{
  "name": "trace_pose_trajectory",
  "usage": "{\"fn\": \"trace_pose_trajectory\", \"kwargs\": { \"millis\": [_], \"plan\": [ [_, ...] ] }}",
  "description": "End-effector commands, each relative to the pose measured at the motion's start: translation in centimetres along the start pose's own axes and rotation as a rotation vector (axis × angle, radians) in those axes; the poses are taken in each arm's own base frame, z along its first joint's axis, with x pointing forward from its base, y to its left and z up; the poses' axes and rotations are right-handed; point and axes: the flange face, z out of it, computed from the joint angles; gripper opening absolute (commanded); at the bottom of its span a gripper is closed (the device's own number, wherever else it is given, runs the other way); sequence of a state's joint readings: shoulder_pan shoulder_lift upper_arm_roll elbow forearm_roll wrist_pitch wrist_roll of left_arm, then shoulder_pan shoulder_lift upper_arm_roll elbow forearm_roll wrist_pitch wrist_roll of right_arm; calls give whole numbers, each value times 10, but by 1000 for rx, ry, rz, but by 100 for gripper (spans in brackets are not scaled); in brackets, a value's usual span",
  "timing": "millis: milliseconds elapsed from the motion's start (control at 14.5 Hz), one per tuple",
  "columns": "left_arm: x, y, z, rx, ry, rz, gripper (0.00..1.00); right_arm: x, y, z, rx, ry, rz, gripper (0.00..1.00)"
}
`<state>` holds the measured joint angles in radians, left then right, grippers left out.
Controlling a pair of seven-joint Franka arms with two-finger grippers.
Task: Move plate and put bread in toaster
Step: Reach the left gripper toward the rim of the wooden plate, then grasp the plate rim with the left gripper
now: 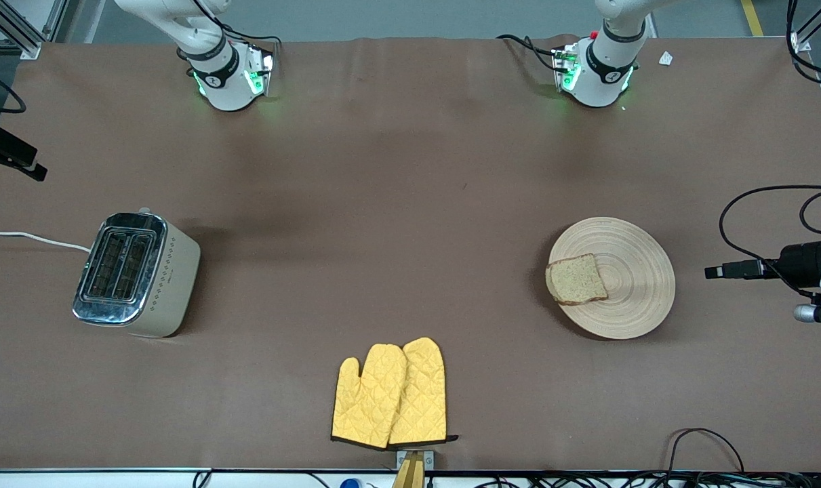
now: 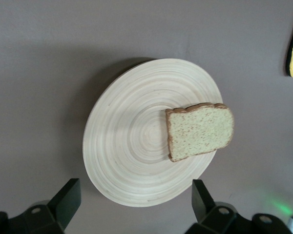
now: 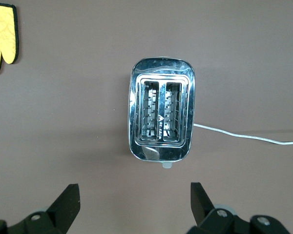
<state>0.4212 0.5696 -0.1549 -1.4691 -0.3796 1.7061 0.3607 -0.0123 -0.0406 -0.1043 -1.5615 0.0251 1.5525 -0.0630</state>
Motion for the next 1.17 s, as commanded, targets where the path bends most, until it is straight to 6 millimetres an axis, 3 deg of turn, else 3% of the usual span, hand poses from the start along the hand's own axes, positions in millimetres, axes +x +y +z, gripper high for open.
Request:
{"fn": "trace_pose_trajectory", "kwargs": {
  "millis": [0,138,344,413,619,757,1101],
  "plan": [
    [7,-47,32,-121,1,76,100,0,1,-1,2,-5,11,100],
    [6,-82,59,-180,-4,136,100,0,1,-1,1,-4,11,100],
    [5,-111,92,-258,0,188,100,0,1,-2,1,-4,9,100],
    [4,-119,103,-276,1,229,96,-1,1,-1,3,-13,11,100],
    [2,-134,125,-313,-2,267,85,-1,1,0,3,-18,11,100],
    [0,-142,135,-346,8,253,69,-1,1,0,3,-18,11,100],
    [0,-144,142,-380,17,248,47,-2,1,-1,3,-16,11,100]
  ]
}}
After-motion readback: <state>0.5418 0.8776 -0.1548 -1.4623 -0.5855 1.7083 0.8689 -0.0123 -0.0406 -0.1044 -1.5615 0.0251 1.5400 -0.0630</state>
